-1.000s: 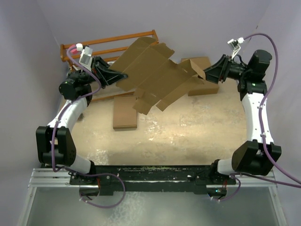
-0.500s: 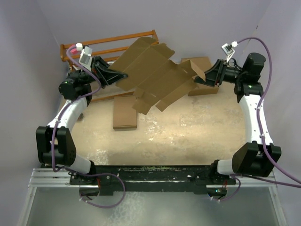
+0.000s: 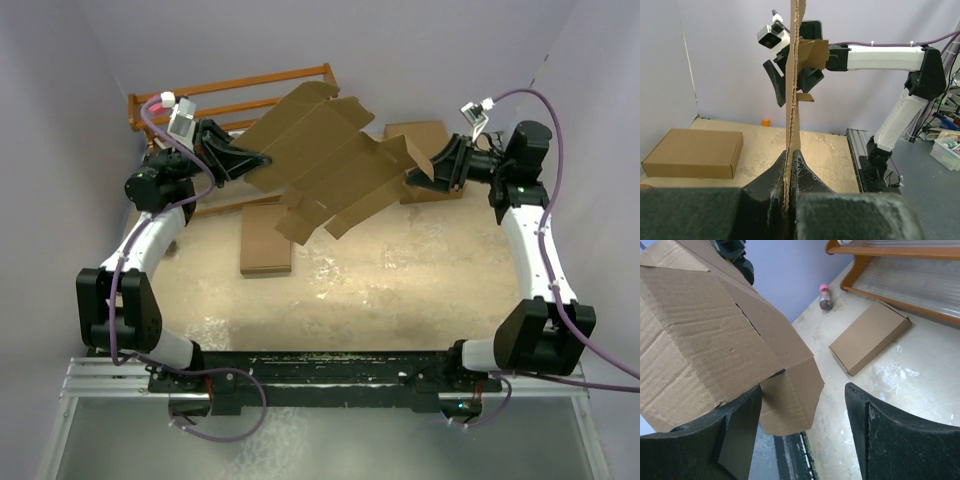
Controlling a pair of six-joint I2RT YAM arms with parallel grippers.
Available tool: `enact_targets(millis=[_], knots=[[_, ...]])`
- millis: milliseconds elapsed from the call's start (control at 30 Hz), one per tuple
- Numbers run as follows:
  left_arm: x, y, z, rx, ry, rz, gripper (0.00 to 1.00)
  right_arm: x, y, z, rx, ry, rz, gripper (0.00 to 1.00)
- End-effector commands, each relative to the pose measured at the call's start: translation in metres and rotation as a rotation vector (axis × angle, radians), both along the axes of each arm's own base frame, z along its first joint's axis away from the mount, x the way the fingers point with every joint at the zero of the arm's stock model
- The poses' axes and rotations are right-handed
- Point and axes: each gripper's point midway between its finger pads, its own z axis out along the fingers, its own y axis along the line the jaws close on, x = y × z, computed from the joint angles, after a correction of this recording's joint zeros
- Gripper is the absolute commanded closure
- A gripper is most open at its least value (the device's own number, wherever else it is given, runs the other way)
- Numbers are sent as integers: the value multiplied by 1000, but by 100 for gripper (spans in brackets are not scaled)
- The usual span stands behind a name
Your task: Fold the paper box
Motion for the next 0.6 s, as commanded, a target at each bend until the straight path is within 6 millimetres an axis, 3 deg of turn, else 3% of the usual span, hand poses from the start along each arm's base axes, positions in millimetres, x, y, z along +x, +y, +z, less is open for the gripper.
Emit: enact_targets(millis=[0, 567], knots=[[-16, 4, 30, -64, -160, 14, 96, -12, 4, 11, -18, -172, 54, 28], [-7, 5, 31, -114, -136, 37, 96, -15, 18, -1, -21, -233, 109, 28]])
